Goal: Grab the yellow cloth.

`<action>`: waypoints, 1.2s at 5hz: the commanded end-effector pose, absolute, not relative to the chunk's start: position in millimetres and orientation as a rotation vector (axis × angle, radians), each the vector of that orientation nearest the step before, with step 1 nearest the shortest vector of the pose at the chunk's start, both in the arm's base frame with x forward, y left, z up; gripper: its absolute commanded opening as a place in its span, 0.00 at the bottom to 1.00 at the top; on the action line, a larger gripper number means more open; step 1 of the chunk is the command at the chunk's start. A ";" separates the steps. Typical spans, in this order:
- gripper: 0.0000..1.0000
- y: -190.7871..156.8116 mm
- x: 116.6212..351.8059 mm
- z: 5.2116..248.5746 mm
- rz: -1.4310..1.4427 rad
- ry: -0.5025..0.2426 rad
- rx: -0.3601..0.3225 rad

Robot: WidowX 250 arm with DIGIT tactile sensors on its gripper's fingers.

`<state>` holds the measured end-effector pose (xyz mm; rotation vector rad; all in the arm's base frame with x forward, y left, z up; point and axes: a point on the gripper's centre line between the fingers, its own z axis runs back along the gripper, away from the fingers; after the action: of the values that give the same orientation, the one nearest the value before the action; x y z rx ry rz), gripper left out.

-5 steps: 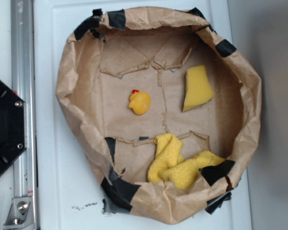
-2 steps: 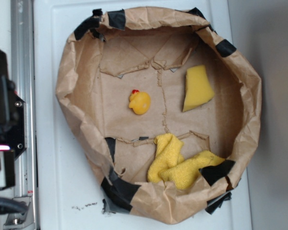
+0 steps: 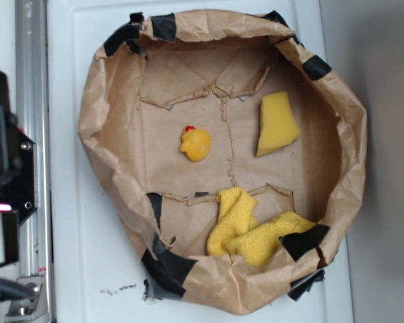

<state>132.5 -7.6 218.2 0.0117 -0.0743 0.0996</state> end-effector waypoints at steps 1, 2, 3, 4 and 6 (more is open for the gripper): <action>1.00 10.0 184.1 172.9 -0.127 -0.081 0.030; 1.00 17.6 217.7 158.1 -0.171 -0.161 0.039; 1.00 22.7 239.1 147.5 -0.253 -0.220 0.039; 1.00 19.7 247.6 142.0 -0.350 -0.291 0.032; 1.00 30.2 261.4 149.6 -0.353 -0.327 0.014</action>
<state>251.5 27.1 132.9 -0.0104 -0.2759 -0.3569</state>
